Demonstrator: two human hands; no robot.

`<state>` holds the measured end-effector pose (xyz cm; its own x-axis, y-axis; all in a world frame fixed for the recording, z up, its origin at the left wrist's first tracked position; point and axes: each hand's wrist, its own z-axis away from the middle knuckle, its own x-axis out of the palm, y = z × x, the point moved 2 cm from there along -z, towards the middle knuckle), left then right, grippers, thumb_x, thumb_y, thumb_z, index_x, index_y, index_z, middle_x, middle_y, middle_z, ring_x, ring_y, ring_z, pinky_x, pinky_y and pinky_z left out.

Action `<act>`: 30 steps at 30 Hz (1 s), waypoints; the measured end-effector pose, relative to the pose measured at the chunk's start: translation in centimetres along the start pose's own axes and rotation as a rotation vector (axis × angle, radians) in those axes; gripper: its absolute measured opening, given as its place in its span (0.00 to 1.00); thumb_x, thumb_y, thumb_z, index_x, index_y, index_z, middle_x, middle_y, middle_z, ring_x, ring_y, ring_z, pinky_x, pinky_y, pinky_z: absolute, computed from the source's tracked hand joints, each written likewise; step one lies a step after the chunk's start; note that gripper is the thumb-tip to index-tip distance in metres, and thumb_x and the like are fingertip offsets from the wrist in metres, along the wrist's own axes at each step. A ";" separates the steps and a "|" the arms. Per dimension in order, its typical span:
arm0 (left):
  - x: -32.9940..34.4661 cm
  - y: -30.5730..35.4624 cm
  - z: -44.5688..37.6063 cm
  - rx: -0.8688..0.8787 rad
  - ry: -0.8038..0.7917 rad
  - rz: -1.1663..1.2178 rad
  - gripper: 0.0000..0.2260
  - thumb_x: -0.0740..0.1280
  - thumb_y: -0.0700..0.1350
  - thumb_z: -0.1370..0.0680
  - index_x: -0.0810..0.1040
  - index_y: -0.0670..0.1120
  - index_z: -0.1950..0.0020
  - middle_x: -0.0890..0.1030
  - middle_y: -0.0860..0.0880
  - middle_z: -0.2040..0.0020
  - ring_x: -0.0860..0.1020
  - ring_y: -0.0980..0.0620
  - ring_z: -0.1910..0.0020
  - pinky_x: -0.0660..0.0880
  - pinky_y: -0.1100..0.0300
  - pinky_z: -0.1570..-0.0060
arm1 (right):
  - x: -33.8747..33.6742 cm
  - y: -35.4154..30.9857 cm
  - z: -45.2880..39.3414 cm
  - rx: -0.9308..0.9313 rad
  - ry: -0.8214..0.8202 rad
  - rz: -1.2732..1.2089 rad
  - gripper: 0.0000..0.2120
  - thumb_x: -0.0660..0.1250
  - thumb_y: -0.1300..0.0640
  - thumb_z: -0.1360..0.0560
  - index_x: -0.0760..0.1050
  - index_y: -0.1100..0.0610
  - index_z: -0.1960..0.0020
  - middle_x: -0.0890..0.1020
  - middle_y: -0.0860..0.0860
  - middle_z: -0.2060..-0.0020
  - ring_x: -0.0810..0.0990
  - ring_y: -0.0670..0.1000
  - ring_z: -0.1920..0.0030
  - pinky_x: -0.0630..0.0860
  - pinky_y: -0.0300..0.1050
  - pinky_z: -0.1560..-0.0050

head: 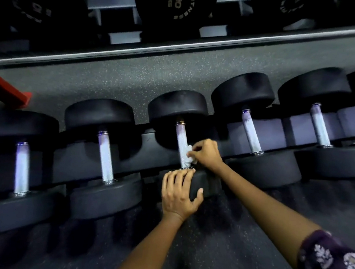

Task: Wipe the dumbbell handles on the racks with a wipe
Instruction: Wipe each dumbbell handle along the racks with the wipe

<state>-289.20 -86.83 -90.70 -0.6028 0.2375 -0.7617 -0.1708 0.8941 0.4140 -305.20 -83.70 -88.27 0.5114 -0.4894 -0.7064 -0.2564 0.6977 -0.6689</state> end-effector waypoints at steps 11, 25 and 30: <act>0.0 0.0 0.1 -0.006 -0.003 0.023 0.20 0.61 0.54 0.26 0.74 0.44 0.40 0.81 0.44 0.49 0.75 0.45 0.49 0.69 0.49 0.42 | 0.5 -3.4 -0.5 0.054 0.189 -0.065 0.11 0.69 0.58 0.28 0.78 0.67 0.59 0.82 0.63 0.61 0.79 0.61 0.57 0.70 0.48 0.58; 0.2 -0.1 0.1 0.004 -0.007 0.023 0.21 0.62 0.54 0.27 0.75 0.43 0.40 0.80 0.44 0.50 0.74 0.46 0.49 0.70 0.49 0.44 | 0.4 -3.4 -2.0 0.056 0.280 -0.140 0.06 0.62 0.67 0.29 0.77 0.63 0.59 0.81 0.63 0.62 0.77 0.56 0.61 0.70 0.47 0.60; 0.4 -0.2 0.0 0.017 0.018 0.021 0.20 0.61 0.55 0.27 0.73 0.45 0.40 0.81 0.44 0.50 0.74 0.46 0.49 0.71 0.48 0.44 | 0.8 -2.9 -0.8 -0.036 0.202 -0.107 0.09 0.66 0.65 0.30 0.81 0.61 0.51 0.82 0.60 0.58 0.79 0.56 0.57 0.72 0.46 0.55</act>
<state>-289.36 -86.95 -91.11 -0.6200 0.2493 -0.7440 -0.1451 0.8954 0.4209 -304.74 -86.52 -87.08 0.3630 -0.6568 -0.6610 -0.2403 0.6194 -0.7474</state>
